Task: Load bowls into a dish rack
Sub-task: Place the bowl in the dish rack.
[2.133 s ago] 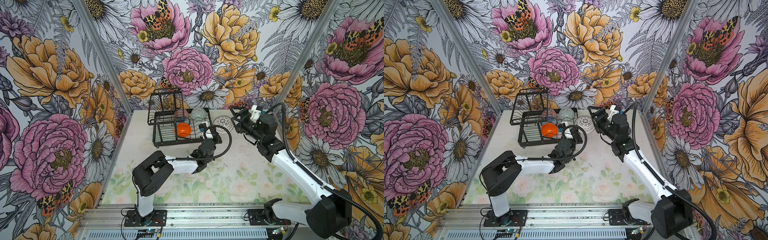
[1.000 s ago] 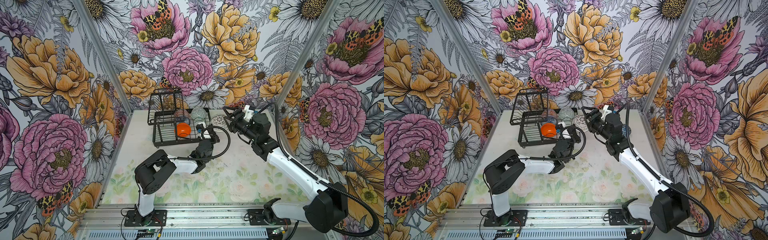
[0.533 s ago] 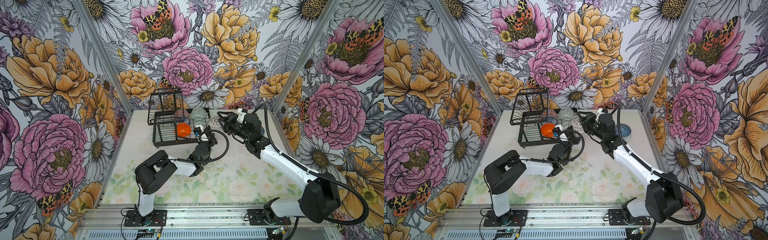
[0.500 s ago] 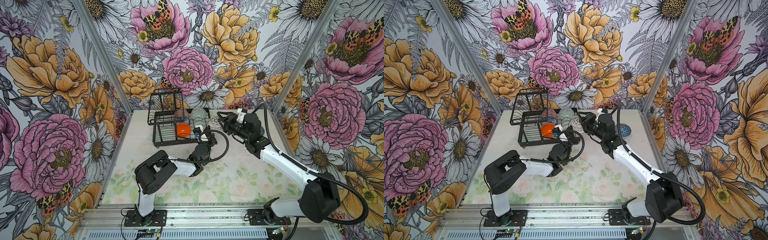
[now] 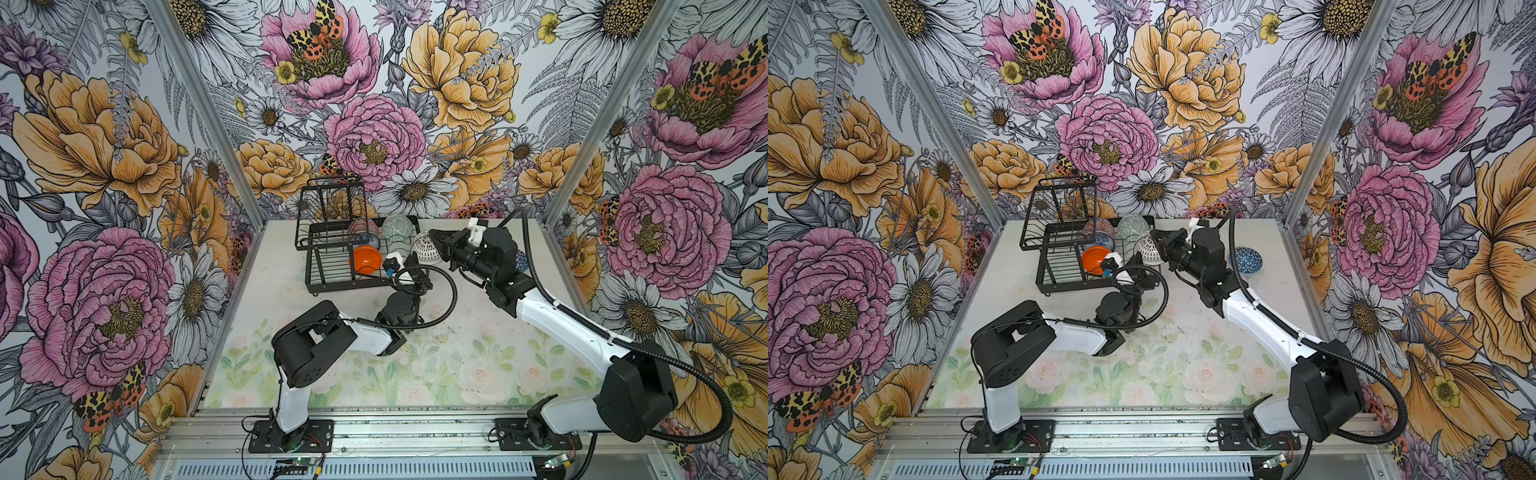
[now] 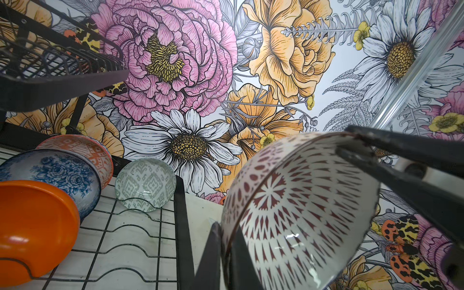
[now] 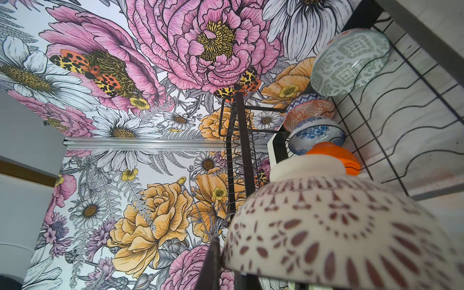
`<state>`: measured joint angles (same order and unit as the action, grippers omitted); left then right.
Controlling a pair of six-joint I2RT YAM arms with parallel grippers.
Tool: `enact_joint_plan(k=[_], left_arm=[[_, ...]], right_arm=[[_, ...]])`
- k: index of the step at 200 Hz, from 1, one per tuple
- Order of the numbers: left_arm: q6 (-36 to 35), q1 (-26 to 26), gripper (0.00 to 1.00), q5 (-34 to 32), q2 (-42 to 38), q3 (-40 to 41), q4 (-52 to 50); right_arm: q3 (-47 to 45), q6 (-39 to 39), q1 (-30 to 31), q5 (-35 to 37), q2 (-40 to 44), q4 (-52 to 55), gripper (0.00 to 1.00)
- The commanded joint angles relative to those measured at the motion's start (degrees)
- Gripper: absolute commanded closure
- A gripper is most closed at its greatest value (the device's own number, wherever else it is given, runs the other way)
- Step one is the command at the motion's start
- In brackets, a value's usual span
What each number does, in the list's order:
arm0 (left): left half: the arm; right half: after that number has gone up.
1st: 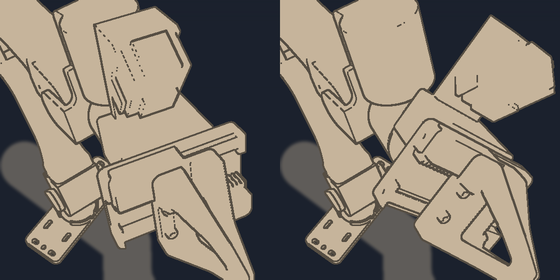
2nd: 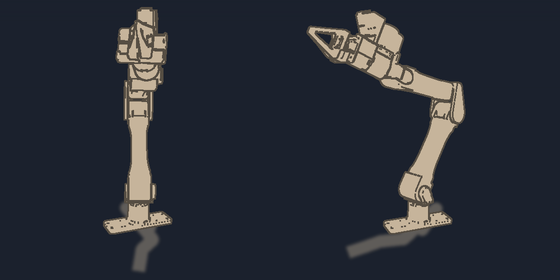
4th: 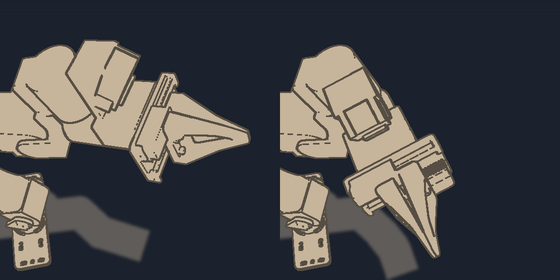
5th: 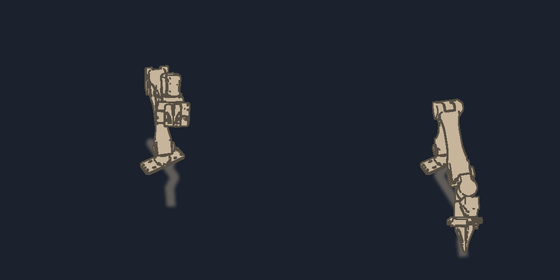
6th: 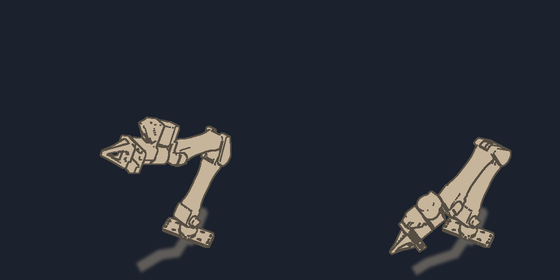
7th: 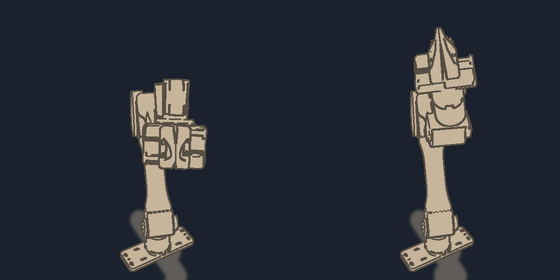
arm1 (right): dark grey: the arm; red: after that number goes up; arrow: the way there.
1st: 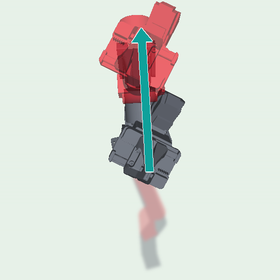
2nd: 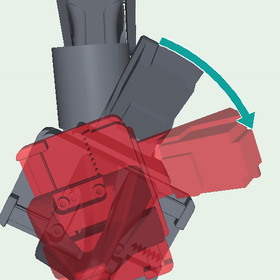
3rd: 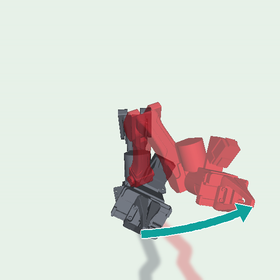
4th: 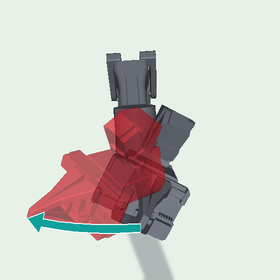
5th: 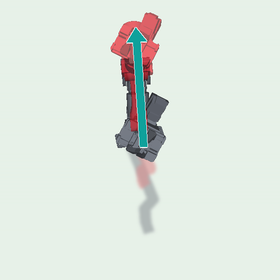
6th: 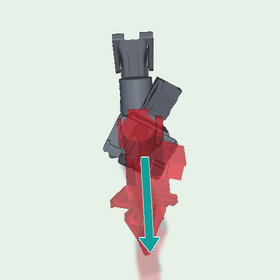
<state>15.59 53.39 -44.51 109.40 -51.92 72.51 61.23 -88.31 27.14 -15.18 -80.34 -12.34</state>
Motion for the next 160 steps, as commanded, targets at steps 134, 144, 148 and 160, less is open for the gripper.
enact_joint_plan(k=[134,144,148,160], left_arm=[[0.8,1.0,0.46,0.5,-4.4,3.4,3.0],[1.2,1.1,0.36,0.5,-6.8,4.3,1.4],[1.3,1.1,0.31,0.5,-7.6,4.6,0.7],[1.8,1.1,0.13,0.3,-9.8,5.7,-2.0]], right_arm=[[2.2,8.2,0.1,3.0,1.8,-2.8,1.00],[2.2,8.7,0.1,3.1,2.0,-3.1,1.00],[2.2,8.9,0.1,3.1,2.1,-3.3,1.00],[2.3,9.6,0.0,3.4,2.2,-3.5,1.00]])
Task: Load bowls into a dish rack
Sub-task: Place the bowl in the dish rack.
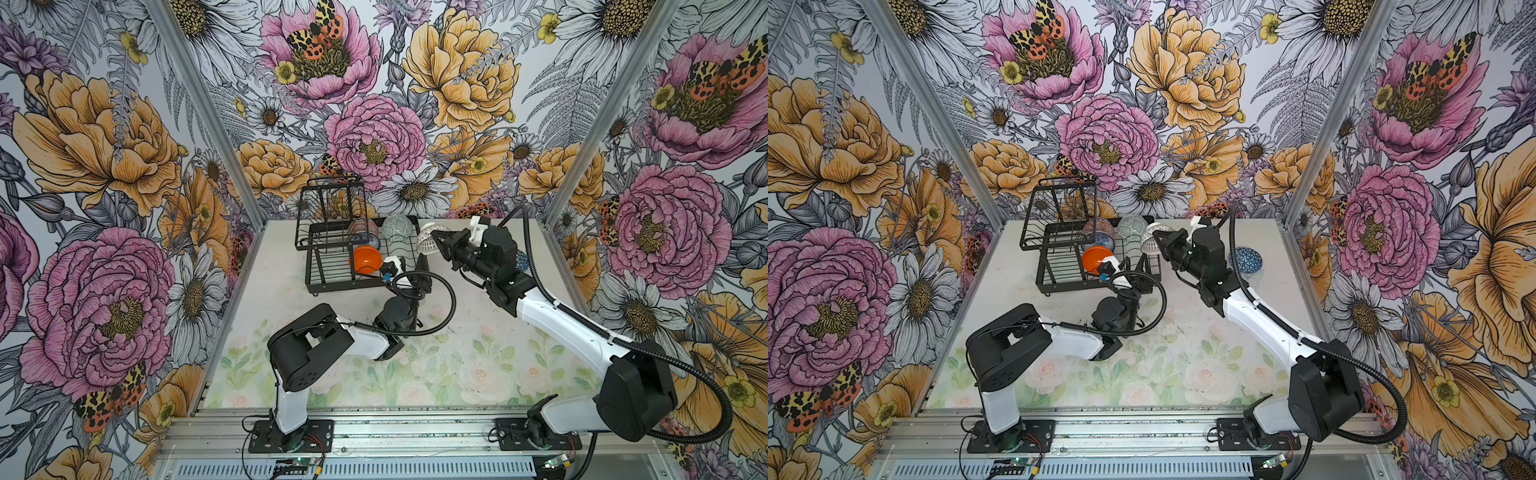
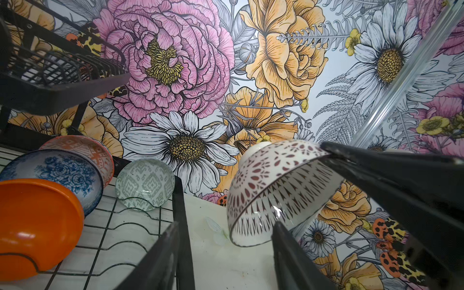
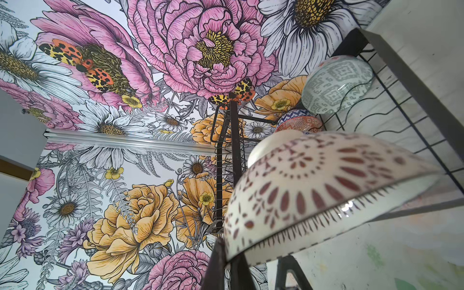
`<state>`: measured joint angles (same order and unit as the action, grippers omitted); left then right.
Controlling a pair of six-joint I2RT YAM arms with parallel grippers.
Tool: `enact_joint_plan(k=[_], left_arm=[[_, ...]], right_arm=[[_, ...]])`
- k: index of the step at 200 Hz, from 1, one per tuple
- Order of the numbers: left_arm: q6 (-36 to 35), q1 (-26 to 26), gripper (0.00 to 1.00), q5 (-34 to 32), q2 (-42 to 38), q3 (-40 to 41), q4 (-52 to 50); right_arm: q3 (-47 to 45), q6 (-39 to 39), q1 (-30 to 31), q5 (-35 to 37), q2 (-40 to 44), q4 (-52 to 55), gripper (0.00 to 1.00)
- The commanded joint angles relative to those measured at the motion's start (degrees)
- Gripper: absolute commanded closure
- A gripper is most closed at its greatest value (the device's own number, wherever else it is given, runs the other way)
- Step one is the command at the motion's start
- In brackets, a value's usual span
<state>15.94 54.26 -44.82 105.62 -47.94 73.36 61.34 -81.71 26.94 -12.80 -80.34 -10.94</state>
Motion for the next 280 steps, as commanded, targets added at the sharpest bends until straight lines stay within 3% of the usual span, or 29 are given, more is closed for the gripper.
enact_joint_plan(k=[1,14,43,72,108,156,221,280], left_arm=[[1.6,0.2,0.12,0.7,-6.3,1.8,-3.1],[1.9,0.2,0.01,0.8,-8.9,3.0,-6.1],[3.0,0.2,0.01,2.0,-14.6,5.2,-13.8],[6.0,-0.1,0.01,3.1,-22.1,6.0,-28.2],[12.6,-3.6,0.01,9.0,-32.7,3.6,-51.6],[13.8,-9.4,0.01,18.9,-41.8,-0.2,-68.2],[15.9,-20.9,0.01,35.5,-41.5,-3.9,-75.6],[15.2,-24.8,0.01,40.6,-39.2,-5.1,-73.5]], right_arm=[[2.2,3.0,0.3,1.1,2.2,-4.9,1.00],[2.4,3.9,0.2,1.3,2.4,-5.1,1.00],[3.2,5.7,0.1,1.6,1.7,-6.1,1.00],[4.1,6.3,0.2,1.1,0.6,-7.5,1.00],[2.5,6.6,0.7,2.5,0.8,-10.5,1.00],[1.5,10.5,2.7,5.2,-1.7,-13.2,1.00],[6.2,10.4,2.5,0.5,-14.9,-23.0,1.00],[15.6,5.0,1.1,-2.7,-29.9,-29.6,1.00]])
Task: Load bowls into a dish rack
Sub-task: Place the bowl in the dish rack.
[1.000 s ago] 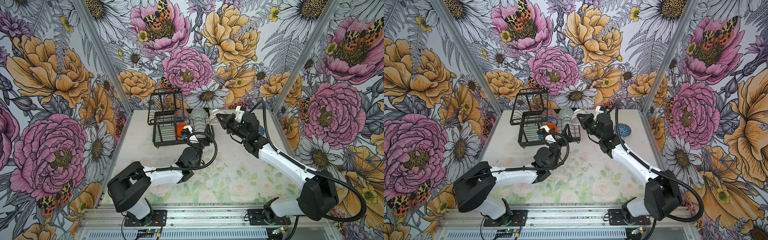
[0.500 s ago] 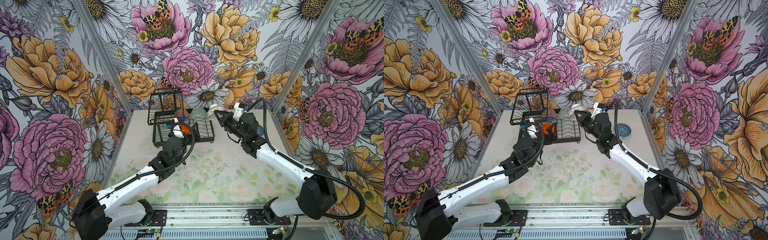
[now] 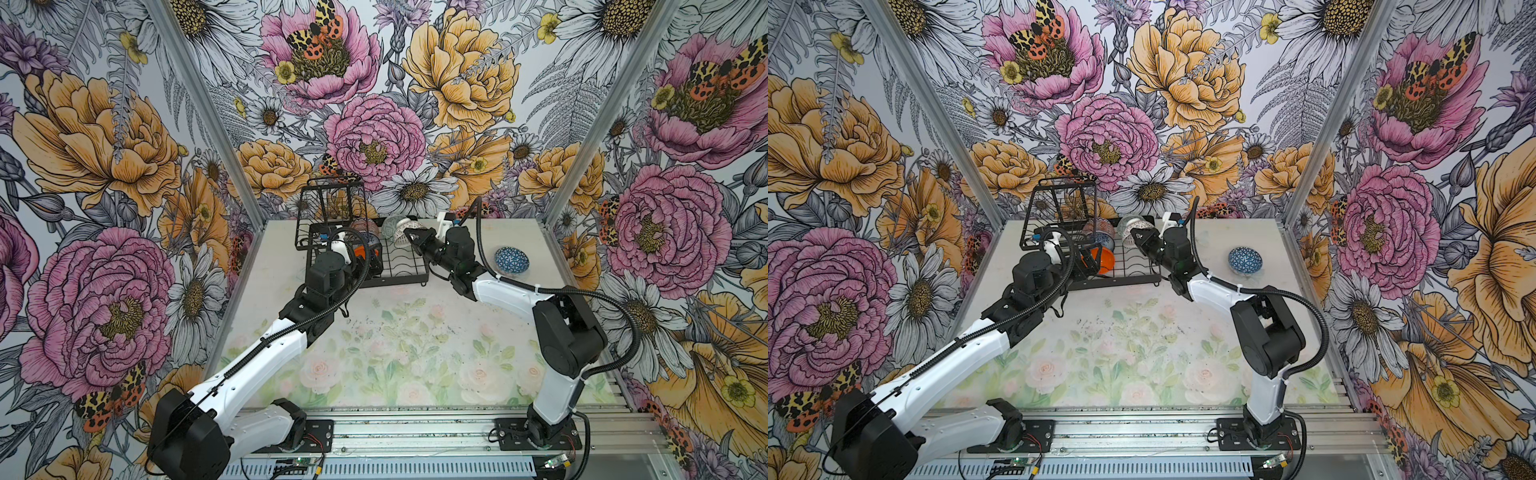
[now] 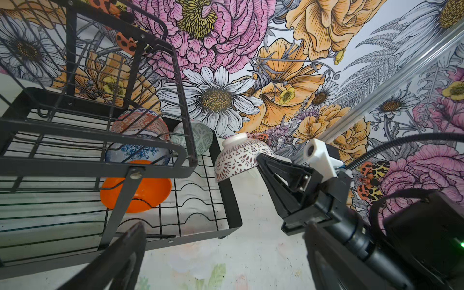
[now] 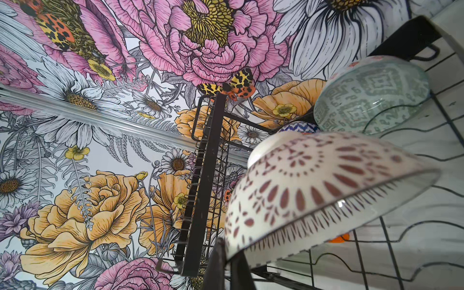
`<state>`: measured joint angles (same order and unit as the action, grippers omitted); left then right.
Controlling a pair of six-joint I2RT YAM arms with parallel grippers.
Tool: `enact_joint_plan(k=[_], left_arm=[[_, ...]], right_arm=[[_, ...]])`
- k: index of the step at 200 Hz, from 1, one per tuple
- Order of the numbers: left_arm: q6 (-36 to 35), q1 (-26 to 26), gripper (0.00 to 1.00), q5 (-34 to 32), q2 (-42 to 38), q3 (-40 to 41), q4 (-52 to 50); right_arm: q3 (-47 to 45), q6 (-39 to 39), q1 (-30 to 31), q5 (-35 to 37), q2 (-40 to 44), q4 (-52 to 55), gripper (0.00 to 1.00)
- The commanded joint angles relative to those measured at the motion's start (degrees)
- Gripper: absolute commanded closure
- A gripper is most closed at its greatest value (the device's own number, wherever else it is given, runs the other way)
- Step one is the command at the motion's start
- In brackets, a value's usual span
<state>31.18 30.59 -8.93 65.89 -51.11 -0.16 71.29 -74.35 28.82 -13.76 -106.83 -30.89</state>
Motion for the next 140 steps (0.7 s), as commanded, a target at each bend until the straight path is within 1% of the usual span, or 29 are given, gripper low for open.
enact_joint_plan(k=[1,16,41,72,140], left_arm=[[-0.1,-1.1,0.01,4.7,0.5,-2.0,0.1],[-0.1,-1.4,0.01,5.6,0.5,-2.3,0.5],[0.1,-1.7,0.01,7.0,0.6,-3.3,0.3],[0.2,-2.1,0.01,7.3,0.1,-2.6,0.4],[2.0,-4.3,0.01,9.7,-0.3,-1.3,2.3]], right_arm=[[5.8,-2.5,-0.8,-1.7,-3.6,-9.7,1.00],[8.7,-4.2,-0.9,-2.0,-7.2,-10.6,1.00],[10.3,-6.6,-0.9,-0.5,-11.4,-14.1,1.00],[12.6,-5.8,-0.7,0.2,-13.5,-12.2,1.00],[14.9,-7.3,-0.6,4.0,-18.1,-10.7,1.00]])
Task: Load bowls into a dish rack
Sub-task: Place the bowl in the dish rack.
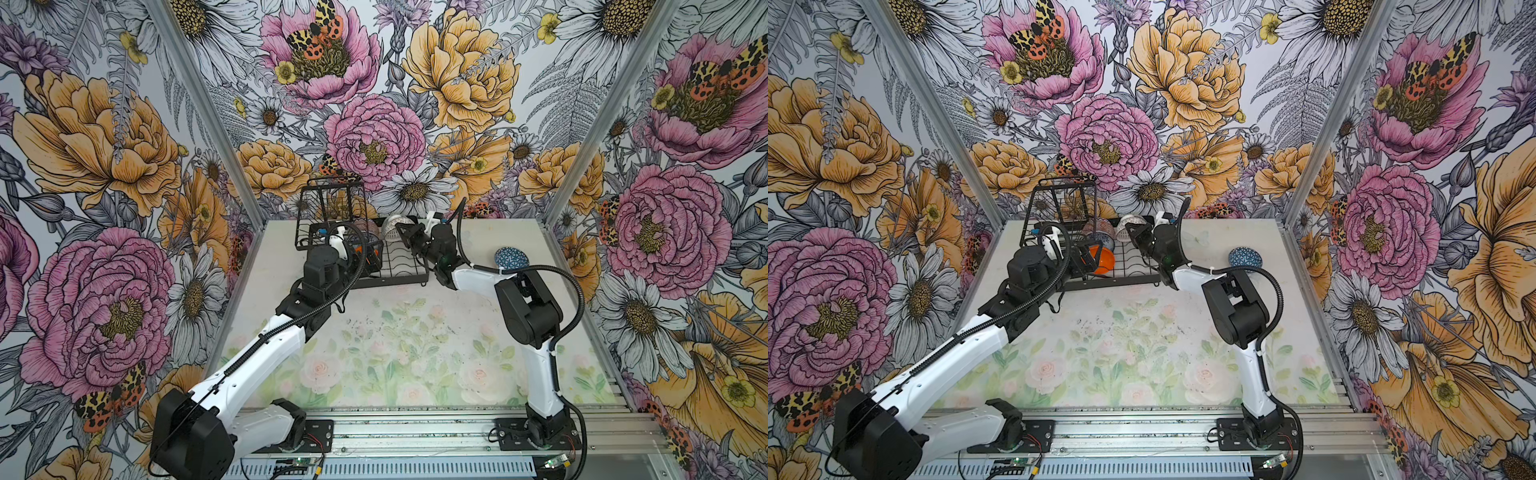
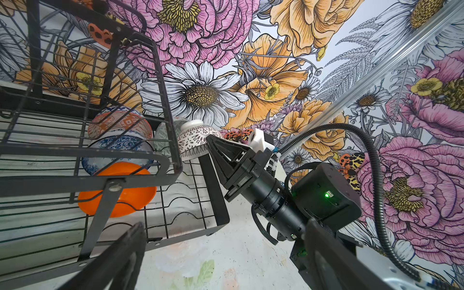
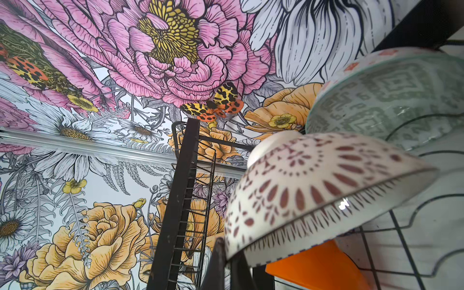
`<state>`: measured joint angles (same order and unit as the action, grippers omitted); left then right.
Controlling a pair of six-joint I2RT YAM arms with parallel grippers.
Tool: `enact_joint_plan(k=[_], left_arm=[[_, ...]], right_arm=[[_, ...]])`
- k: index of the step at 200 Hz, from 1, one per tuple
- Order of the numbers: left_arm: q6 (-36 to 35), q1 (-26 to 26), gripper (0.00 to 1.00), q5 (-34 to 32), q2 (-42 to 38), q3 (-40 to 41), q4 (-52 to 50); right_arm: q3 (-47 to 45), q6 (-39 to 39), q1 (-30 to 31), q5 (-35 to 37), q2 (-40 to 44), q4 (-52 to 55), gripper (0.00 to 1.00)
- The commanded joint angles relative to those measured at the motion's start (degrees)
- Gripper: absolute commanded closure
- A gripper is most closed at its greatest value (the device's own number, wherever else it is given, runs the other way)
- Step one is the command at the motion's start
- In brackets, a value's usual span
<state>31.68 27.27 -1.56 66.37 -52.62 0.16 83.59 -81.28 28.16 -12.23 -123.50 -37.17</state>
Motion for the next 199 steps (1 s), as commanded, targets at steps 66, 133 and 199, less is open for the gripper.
enact_joint_plan(k=[66,133,199], left_arm=[[2.6,-2.1,0.01,3.3,-0.4,1.1,2.8],[3.3,-2.6,0.01,4.0,-0.3,1.5,3.3],[3.6,-2.8,0.01,4.3,-0.2,1.6,3.4]], right_arm=[[5.9,-0.5,0.6,3.9,-5.2,-2.8,1.00],[8.5,-0.1,0.8,4.9,-8.4,-1.7,1.00],[10.1,-0.5,1.0,5.3,-10.6,-0.5,1.00]])
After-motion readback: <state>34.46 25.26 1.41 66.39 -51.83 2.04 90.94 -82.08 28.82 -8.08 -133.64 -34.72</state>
